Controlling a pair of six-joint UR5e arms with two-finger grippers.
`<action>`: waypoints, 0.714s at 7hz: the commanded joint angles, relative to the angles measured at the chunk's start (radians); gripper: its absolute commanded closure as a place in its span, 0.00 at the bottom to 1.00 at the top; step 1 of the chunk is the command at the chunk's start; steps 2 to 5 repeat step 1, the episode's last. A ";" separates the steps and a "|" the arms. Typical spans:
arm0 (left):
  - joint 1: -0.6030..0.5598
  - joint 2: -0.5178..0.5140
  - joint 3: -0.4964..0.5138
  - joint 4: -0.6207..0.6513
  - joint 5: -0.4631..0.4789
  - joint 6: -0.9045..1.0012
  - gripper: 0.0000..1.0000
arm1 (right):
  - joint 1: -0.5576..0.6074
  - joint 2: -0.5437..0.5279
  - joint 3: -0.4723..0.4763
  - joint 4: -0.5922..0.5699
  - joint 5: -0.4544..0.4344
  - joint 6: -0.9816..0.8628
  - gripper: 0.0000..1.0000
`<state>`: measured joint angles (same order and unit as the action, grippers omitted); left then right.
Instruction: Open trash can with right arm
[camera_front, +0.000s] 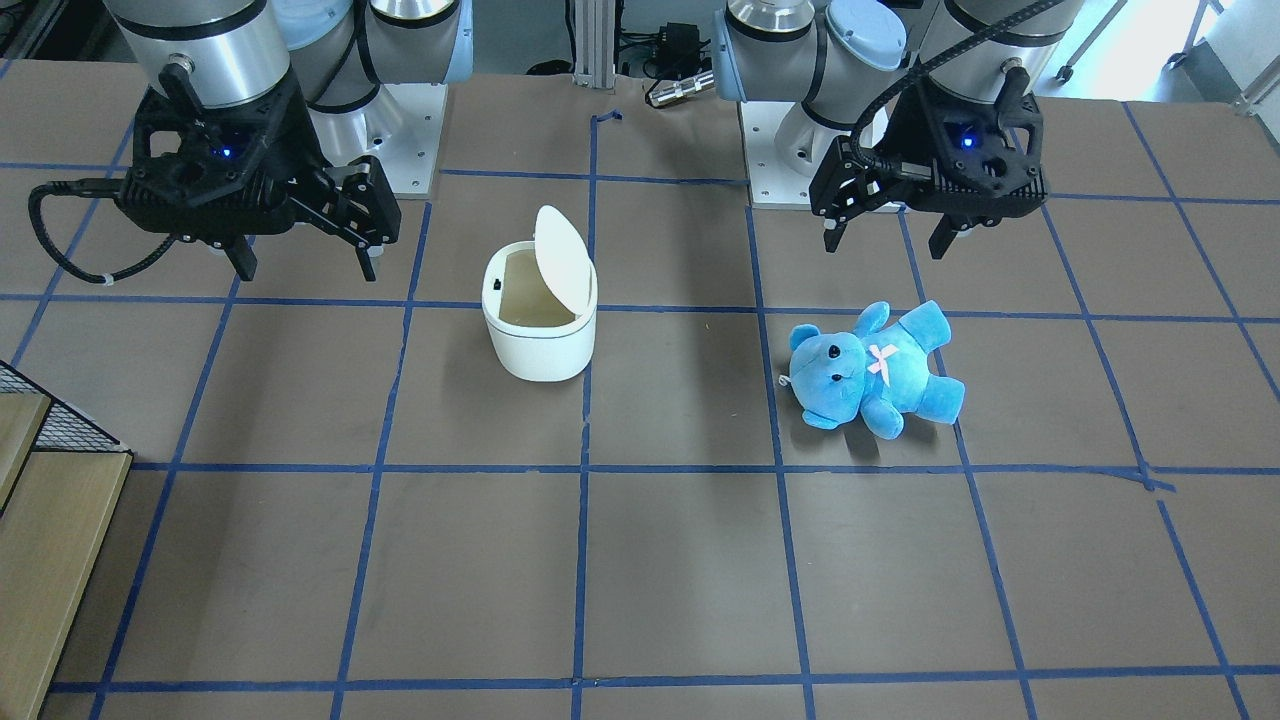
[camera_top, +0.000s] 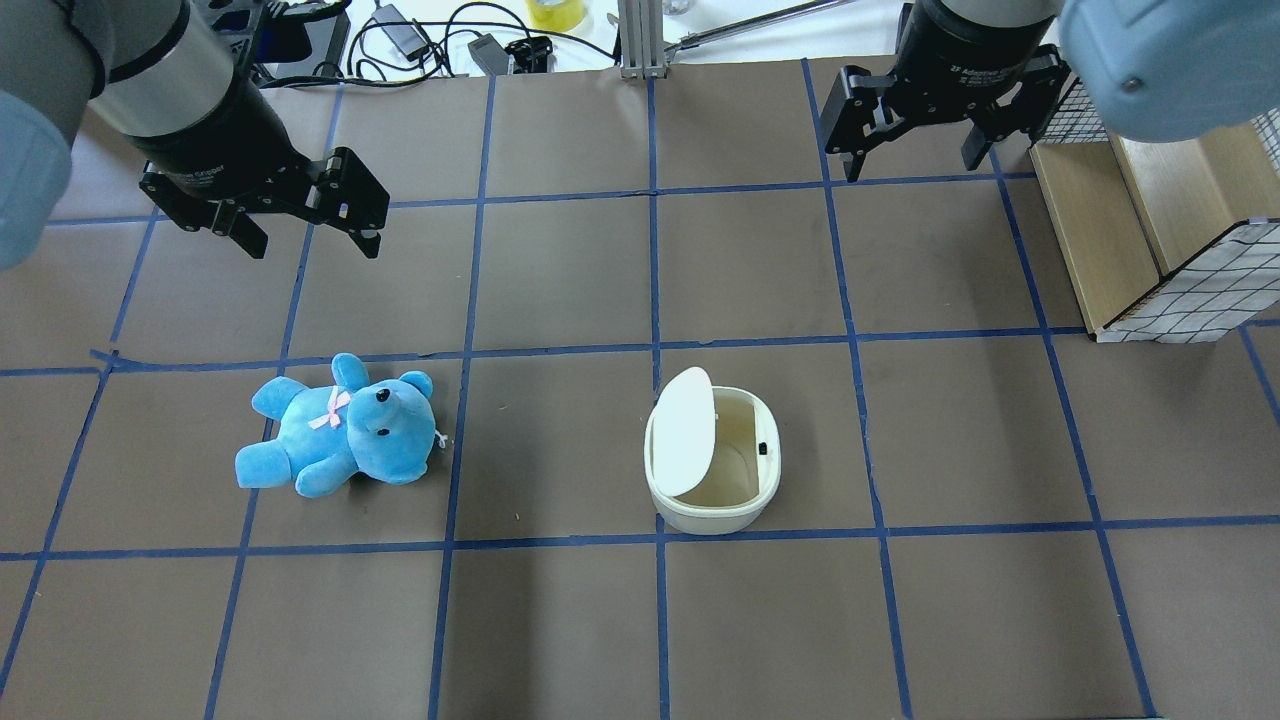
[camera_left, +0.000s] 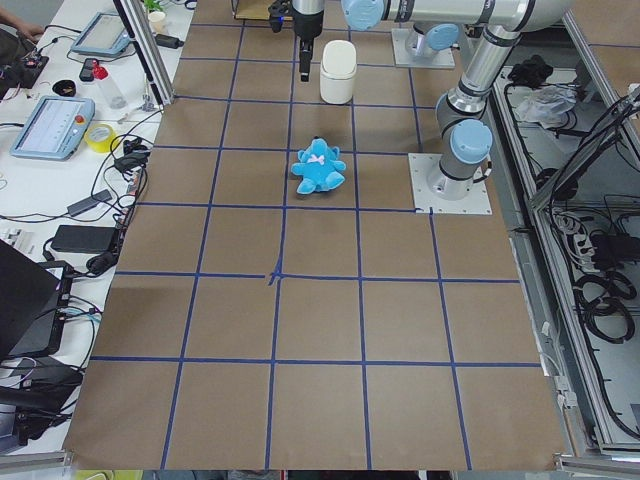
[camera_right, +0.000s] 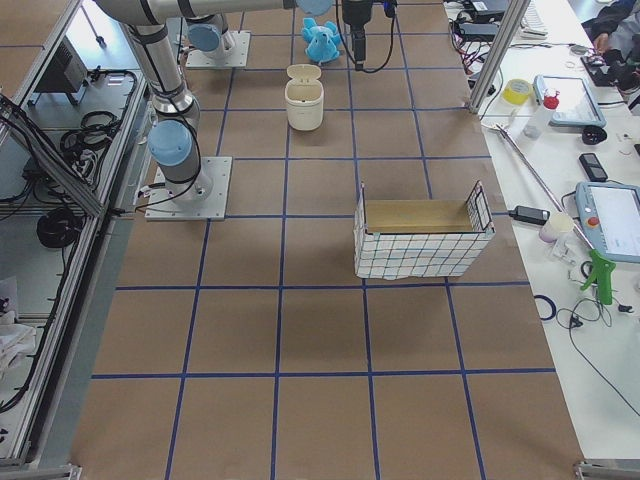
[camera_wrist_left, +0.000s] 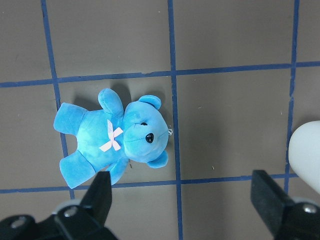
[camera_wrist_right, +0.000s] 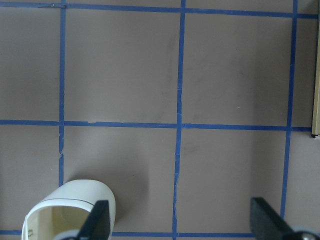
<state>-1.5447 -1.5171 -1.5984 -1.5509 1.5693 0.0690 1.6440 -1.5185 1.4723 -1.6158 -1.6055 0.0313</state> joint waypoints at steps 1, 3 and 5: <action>0.000 0.000 0.000 0.000 0.000 0.000 0.00 | -0.001 -0.002 -0.001 0.008 0.001 -0.002 0.00; 0.000 0.000 0.000 0.000 0.000 0.000 0.00 | -0.001 -0.002 -0.001 0.008 0.001 -0.002 0.00; 0.000 0.000 0.000 0.000 0.000 0.000 0.00 | -0.001 -0.002 -0.001 0.008 0.001 -0.002 0.00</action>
